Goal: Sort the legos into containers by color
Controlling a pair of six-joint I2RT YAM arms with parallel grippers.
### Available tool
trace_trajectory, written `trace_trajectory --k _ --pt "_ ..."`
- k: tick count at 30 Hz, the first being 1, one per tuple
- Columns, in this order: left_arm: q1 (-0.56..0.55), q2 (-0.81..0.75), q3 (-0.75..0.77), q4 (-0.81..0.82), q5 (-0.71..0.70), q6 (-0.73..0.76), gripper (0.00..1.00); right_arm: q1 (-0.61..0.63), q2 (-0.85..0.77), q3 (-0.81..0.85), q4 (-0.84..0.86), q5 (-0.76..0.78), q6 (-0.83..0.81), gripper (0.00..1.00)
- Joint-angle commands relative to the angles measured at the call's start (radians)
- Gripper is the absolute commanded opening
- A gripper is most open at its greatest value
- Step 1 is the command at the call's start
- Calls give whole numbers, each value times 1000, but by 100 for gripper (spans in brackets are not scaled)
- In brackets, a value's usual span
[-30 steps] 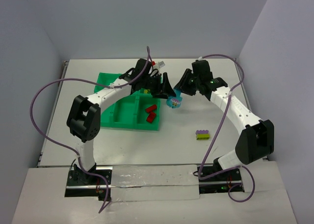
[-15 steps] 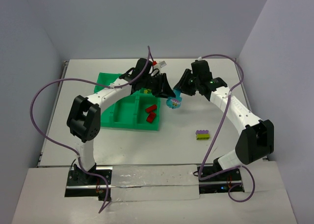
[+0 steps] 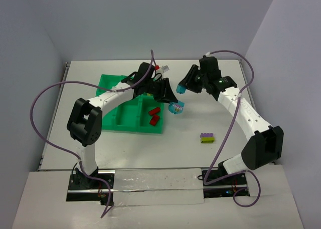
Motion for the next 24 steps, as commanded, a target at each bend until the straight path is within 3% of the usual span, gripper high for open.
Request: trace_trajectory --k 1,14,24 --pt "-1 -23 4 -13 -16 30 0 -8 -66 46 42 3 12 0" --pt "3 -37 -1 -59 -86 53 0 -41 -116 32 -8 83 -33 0" --pt "-37 174 208 -80 -103 36 0 -138 -248 -76 -84 173 -87 0"
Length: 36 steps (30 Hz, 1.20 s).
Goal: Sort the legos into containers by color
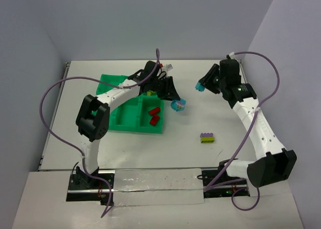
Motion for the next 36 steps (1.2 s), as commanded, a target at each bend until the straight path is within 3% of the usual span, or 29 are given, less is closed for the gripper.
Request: trace_trajectory --k 1,6,14,21,31,34,36 --pt "-28 98 103 -4 -9 -7 0 -13 -75 -43 -39 55 -31 0" --pt "-36 127 121 -9 -16 -11 0 -15 -115 -80 -59 73 -45 0" --pt "-23 -32 161 -132 -113 45 0 -16 -60 -127 -66 91 -89 0" --pt "85 -212 130 -159 -114 26 0 -5 71 -236 27 15 -92 1" --pt "229 -334 33 -61 19 -75 0 66 260 -253 85 67 -96 13" --pt "255 -350 -7 -17 53 -107 0 78 306 -263 103 72 -91 22" --pt "260 -353 -12 -22 47 -107 0 81 322 -269 114 58 -94 40"
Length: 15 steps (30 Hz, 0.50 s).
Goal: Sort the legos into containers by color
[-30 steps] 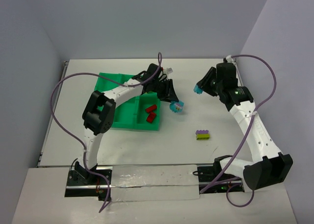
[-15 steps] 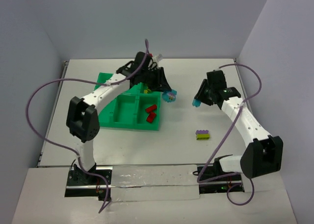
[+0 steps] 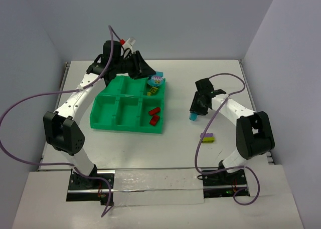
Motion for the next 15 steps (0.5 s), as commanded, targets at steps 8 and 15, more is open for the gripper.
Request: trace_trajectory --k 8,15 --pt "29 -27 -23 55 57 -37 0 22 0 87 2 8 -24 68" --pt "32 -27 -19 63 83 -34 0 22 -131 222 43 -146 -58 67"
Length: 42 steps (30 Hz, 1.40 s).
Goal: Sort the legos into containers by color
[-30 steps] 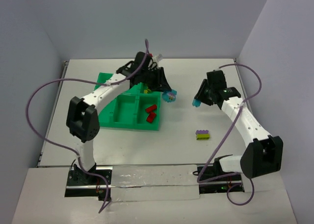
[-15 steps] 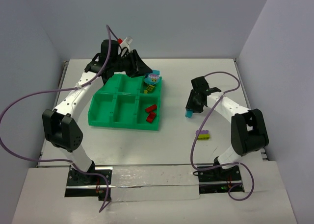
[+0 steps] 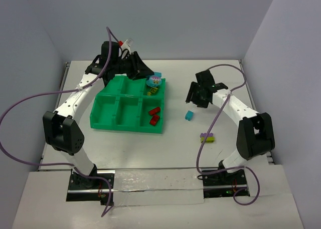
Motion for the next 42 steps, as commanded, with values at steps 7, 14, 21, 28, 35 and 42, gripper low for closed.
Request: trace_trajectory --k 7,14,21,28,35,42 --pt "8 -31 14 105 106 -25 0 13 -216 43 436 -688 -22 73" --pt "16 -64 -57 306 256 -127 0 38 -200 13 730 -887 139 78" --pt "20 -73 -98 424 309 -209 0 71 -142 79 732 -900 155 78" --pt "23 -84 -107 489 330 -235 0 84 -105 76 800 -897 207 78" --pt "22 -82 -122 497 338 -239 0 99 -73 91 892 -934 270 65" --pt "24 -80 -121 482 334 -224 0 113 -47 88 1011 -979 359 48"
